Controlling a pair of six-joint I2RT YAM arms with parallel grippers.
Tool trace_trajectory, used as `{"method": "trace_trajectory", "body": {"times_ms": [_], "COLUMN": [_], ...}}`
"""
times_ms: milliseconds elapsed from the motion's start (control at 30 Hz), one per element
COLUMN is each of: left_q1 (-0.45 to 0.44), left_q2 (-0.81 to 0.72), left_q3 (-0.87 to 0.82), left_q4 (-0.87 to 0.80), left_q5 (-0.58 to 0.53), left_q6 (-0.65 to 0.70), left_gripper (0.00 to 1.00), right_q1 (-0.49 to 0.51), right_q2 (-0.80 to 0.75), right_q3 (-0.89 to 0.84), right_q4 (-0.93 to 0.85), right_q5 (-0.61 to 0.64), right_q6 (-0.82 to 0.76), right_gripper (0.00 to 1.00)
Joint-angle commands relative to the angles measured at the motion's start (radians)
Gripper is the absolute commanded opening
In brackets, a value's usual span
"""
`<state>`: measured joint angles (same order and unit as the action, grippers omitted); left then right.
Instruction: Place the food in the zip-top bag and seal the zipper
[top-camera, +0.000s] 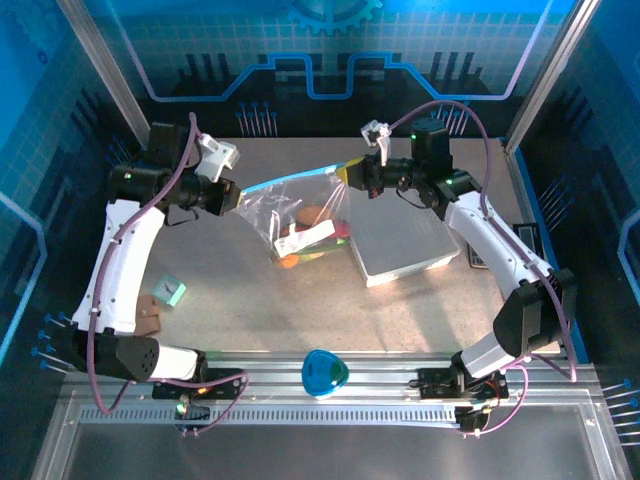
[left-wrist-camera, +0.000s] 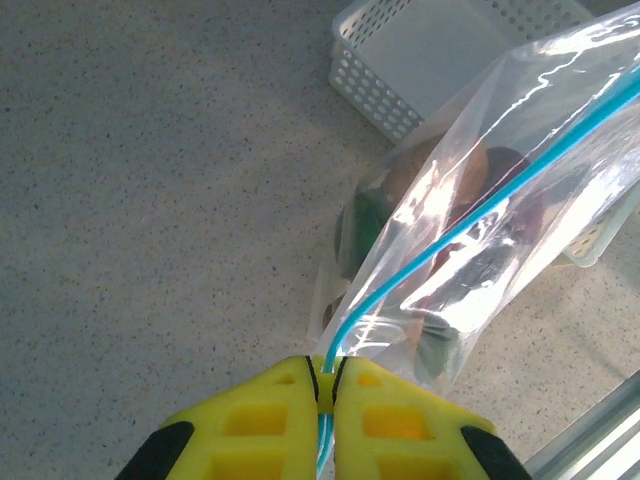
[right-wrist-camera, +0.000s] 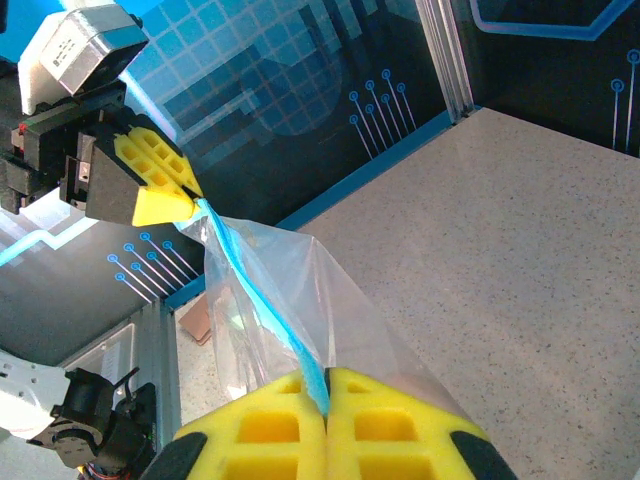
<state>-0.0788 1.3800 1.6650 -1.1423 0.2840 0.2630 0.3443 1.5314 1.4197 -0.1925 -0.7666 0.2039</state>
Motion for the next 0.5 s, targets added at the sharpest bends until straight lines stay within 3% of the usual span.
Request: {"method": "trace_trajectory", "body": {"times_ms": [0, 167, 267, 467], "left_q1": [0.03, 0.044, 0.047, 0.047], "left_q2": [-0.027, -0.03, -0.036, -0.116], "left_q3": [-0.021, -0.024, -0.035, -0.132], "left_q4": [-0.062, -0.066, -0.047, 0.119], "left_q5": [-0.016, -0.015, -0.02, -0.072], "left_q6": [-0.022, -0.04, -0.056, -0.121], "left_gripper": [0.09, 0.08, 0.02, 0.0], "right_q1": [-0.03, -0.03, -0.024, 0.003], "right_q2": [-0.025, -0.024, -0.024, -0.016], "right_q3": [0.004, 0.007, 0.007, 0.019], "right_q4": [0.042, 0.041, 0.038, 0.007], "right_q5": [0.01, 0.008, 0.007, 0.01], "right_q6": [0.014, 0.019, 0.019, 0.002], "right_gripper": [0.0, 0.0, 0.0, 0.0]}}
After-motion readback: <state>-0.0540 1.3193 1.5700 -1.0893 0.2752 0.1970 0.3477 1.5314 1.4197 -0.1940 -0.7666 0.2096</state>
